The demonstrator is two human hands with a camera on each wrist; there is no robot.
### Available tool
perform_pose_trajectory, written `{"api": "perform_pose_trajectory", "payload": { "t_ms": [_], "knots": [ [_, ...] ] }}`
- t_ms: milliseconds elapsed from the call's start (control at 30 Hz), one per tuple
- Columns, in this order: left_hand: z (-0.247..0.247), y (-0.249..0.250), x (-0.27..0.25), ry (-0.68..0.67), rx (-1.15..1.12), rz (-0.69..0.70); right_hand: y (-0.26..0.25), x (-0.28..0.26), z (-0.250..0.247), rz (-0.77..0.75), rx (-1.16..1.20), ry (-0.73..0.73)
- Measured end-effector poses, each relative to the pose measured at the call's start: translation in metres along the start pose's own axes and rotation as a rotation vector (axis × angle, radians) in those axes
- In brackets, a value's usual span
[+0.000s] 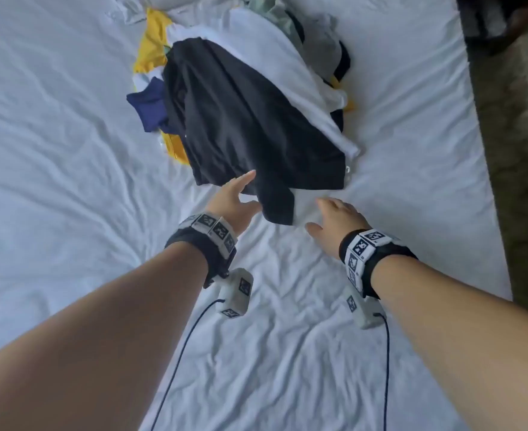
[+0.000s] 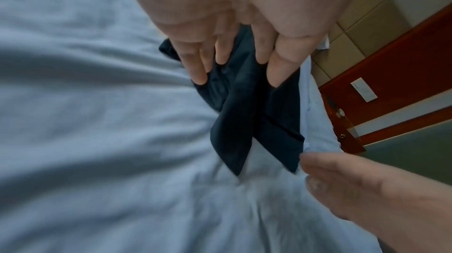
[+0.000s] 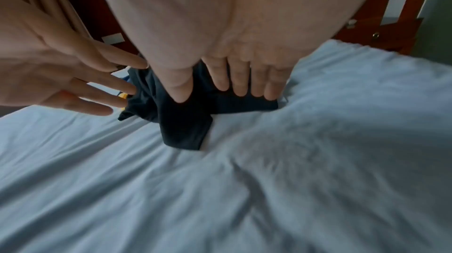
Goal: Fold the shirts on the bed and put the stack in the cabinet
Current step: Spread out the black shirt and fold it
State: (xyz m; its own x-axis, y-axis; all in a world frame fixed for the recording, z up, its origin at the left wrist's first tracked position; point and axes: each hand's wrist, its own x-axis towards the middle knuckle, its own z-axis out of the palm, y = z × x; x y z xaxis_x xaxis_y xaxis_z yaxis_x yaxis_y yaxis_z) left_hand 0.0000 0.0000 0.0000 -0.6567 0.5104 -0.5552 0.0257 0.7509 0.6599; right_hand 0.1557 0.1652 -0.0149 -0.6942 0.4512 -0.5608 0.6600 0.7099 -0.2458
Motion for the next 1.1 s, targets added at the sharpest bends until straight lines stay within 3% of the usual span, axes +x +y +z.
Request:
{"api": "perform_pose_trajectory", "payload": {
  "t_ms": [67,233,500,767,967,1100],
  "knots": [
    [0.011,-0.001,0.011,-0.051,-0.022,-0.075,0.003,0.01,0.011,0.012,0.019,-0.03],
    [0.03,-0.014,0.036,-0.13,-0.156,-0.109,0.011,0.025,0.03,0.004,0.037,-0.077],
    [0.013,0.013,0.043,0.073,-0.293,-0.069,-0.002,0.03,0.001,0.009,0.079,-0.053],
    [-0.054,0.093,0.007,0.095,-0.192,0.084,-0.039,0.005,-0.098,-0.058,0.165,0.022],
    [-0.142,0.185,-0.062,0.064,-0.04,0.32,-0.093,-0.056,-0.201,-0.288,0.252,0.061],
    [-0.194,0.243,-0.13,0.132,-0.04,0.432,-0.12,-0.114,-0.268,-0.301,0.346,0.253]
  ]
}}
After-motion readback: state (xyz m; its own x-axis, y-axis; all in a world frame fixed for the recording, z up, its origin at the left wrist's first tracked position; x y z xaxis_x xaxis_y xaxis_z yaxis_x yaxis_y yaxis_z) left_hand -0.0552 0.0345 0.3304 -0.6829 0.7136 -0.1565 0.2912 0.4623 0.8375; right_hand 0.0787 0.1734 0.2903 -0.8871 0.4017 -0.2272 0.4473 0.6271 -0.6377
